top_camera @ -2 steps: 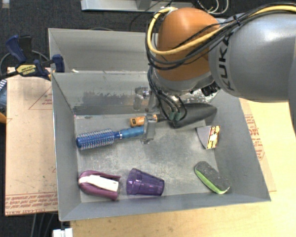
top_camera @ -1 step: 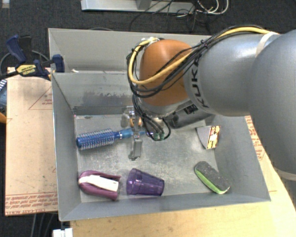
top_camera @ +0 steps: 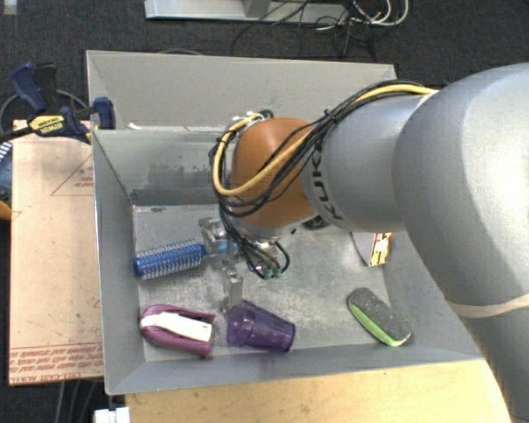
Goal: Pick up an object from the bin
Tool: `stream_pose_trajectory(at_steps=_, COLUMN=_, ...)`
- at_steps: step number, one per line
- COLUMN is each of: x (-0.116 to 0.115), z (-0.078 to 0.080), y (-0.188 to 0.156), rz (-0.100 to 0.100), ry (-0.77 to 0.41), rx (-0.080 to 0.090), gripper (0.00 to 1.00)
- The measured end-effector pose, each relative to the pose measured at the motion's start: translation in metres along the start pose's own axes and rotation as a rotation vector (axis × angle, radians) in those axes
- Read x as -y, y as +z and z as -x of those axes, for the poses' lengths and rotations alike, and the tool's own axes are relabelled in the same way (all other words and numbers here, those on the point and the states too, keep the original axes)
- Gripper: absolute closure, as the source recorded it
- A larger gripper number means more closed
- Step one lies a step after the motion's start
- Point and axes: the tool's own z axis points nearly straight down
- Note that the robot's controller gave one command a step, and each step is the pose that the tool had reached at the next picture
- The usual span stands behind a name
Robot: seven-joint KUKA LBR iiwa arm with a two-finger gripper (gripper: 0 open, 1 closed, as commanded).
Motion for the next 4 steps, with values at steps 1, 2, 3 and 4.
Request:
stream_pose_trajectory(at_steps=1, x=-0.032, z=0.012, y=-0.009, rz=-0.009, ry=0.142, rx=-0.005, gripper=0.00)
stream_pose_trajectory(at_steps=2, x=-0.038, z=0.009, y=-0.093, rz=0.000, ry=0.033, rx=-0.007, gripper=0.00)
stream_pose_trajectory(at_steps=3, x=-0.032, z=0.011, y=-0.050, rz=-0.004, ry=-0.064, rx=0.002, gripper=0.00)
stream_pose_trajectory(at_steps=4, x=-0.059, z=-0.038, y=-0.015, rz=-0.002, ry=0.064, rx=0.007, gripper=0.00)
